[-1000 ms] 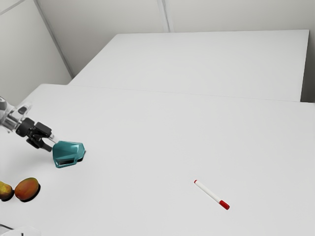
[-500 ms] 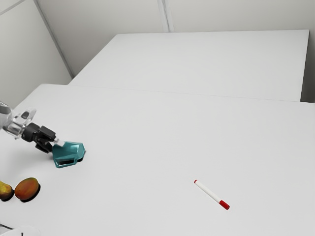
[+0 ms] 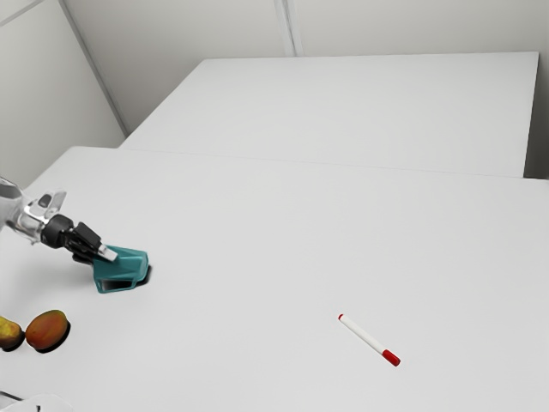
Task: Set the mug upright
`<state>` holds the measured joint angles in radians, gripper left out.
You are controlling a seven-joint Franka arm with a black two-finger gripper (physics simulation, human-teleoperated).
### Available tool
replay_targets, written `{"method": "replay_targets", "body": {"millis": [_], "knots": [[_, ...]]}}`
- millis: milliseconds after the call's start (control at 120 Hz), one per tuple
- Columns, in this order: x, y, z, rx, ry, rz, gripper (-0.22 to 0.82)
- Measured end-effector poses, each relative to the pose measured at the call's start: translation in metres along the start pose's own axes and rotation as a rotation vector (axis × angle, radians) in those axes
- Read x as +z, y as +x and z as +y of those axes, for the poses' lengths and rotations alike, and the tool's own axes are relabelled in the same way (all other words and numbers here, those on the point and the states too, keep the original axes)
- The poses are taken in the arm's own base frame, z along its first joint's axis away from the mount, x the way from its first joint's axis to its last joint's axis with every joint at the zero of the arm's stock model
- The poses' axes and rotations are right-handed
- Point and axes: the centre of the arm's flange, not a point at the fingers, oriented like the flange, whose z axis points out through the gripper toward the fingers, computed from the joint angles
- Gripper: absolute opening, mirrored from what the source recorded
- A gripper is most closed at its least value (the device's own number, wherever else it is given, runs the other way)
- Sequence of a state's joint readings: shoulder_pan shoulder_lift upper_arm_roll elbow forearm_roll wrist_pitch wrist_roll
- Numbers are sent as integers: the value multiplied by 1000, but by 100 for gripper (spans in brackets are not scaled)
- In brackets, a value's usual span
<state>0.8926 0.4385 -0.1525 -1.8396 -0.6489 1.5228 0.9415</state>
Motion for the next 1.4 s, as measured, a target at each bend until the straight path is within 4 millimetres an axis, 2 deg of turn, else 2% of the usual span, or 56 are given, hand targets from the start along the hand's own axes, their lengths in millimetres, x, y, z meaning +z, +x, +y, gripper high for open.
{"method": "replay_targets", "body": {"millis": [183, 442, 600, 667, 833, 942, 1200, 1342, 1400], "knots": [[2, 2, 5, 13, -9, -10, -11], [1, 5, 14, 34, 0, -13, -16], [0, 10, 39, 78, 35, -22, -18], [11, 16, 55, 106, 63, -35, -18], [29, 29, 109, 201, 210, -85, -18], [51, 25, 140, 243, 321, -122, -18], [95, 26, 197, 326, 582, -173, -18], [146, 40, 236, 404, 703, -232, -18], [161, 42, 247, 421, 741, -244, -18]]}}
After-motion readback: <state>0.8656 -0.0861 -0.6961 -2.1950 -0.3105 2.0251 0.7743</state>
